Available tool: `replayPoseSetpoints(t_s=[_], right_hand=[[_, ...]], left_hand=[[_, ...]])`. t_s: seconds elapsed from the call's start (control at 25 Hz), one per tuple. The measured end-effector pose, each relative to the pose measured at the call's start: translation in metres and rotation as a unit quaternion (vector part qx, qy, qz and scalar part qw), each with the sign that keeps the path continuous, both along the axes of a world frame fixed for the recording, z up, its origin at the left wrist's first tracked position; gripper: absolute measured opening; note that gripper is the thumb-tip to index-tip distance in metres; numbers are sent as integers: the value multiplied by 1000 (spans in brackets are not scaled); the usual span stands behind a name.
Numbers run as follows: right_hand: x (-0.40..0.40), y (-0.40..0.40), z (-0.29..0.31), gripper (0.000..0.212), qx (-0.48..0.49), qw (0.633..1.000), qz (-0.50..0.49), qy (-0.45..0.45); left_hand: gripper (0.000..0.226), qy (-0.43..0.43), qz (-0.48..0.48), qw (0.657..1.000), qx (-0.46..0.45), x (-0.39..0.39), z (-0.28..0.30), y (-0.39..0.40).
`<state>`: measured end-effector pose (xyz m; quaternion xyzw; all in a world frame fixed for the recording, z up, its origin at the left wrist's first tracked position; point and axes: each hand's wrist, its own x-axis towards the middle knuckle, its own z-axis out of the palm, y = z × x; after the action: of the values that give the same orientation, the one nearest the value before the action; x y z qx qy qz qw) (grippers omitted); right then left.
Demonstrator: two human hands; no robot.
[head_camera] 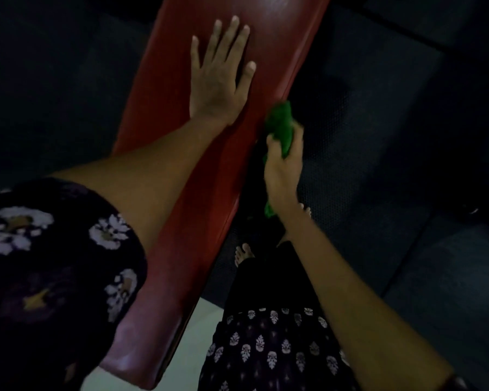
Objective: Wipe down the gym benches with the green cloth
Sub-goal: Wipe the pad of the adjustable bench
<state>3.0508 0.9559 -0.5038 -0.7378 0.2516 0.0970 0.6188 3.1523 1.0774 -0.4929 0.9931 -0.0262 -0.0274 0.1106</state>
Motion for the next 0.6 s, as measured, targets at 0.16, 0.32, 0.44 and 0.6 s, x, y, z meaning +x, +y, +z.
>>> replayPoseSetpoints(t_s=[0.16, 0.32, 0.44, 0.6], right_hand=[[39, -9, -2, 45, -17, 1000, -12, 1], [-24, 0, 17, 43, 31, 999, 35, 17], [9, -7, 6, 39, -21, 1000, 24, 2], [73, -22, 2, 42, -47, 999, 7, -22]], left_hand=[[52, -22, 0, 1000, -19, -3, -7, 1], [51, -11, 12, 999, -30, -2, -5, -2], [52, -20, 9, 999, -42, 0, -1, -3], [48, -33, 24, 998, -50, 4, -2, -1]])
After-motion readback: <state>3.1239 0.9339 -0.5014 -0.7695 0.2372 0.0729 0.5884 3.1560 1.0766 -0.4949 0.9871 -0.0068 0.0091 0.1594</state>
